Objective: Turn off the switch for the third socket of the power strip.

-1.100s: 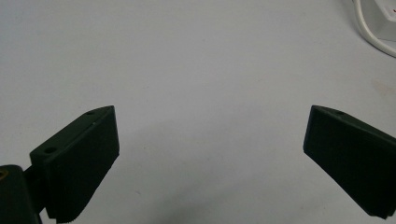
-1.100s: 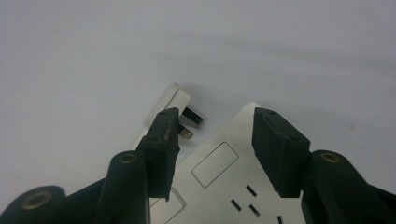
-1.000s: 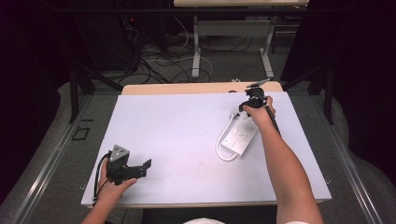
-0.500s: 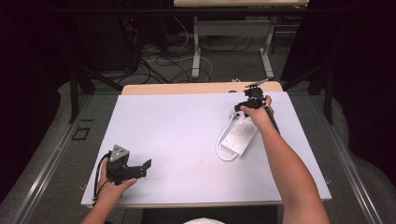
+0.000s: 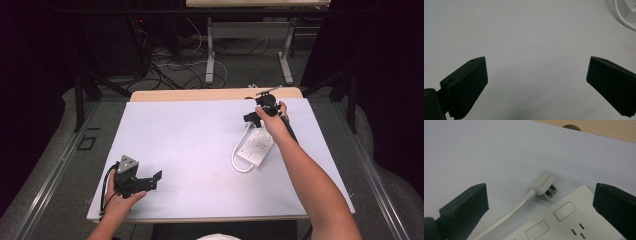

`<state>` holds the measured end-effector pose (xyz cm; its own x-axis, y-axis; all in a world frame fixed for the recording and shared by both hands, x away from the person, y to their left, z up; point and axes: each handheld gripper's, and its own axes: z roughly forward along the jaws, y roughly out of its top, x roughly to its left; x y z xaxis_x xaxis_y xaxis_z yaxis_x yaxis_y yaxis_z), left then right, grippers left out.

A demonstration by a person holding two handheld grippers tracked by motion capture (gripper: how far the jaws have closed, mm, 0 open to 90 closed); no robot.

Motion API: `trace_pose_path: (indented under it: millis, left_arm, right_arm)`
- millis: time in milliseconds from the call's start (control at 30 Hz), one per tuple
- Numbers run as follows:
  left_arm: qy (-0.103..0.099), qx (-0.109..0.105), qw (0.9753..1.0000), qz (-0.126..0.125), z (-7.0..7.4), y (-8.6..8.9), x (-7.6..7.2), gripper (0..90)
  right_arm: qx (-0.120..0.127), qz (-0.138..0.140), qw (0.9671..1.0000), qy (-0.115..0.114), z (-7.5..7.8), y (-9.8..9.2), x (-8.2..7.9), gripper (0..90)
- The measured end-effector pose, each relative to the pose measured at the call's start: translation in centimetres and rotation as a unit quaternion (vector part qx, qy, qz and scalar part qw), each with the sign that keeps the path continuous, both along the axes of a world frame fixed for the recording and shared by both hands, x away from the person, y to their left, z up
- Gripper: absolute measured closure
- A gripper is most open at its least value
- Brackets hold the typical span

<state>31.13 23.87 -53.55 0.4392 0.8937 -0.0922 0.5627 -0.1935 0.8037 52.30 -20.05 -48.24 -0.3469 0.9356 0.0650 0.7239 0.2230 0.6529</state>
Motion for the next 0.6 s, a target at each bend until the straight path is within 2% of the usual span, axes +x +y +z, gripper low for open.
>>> trace_pose_path:
  millis: [367, 600]
  left_arm:
    - [0.000, 0.000, 1.0000, 0.000, 0.0, 0.0, 0.0, 3.4]
    - [-0.001, -0.001, 1.0000, 0.001, 0.0, 0.1, 0.0, 3.4]
  right_arm:
    - [0.005, 0.020, 0.9998, -0.005, 0.1, 1.2, -0.6, 0.0]
    - [0.001, 0.030, 0.9995, -0.009, 0.4, 1.2, -1.0, 0.0]
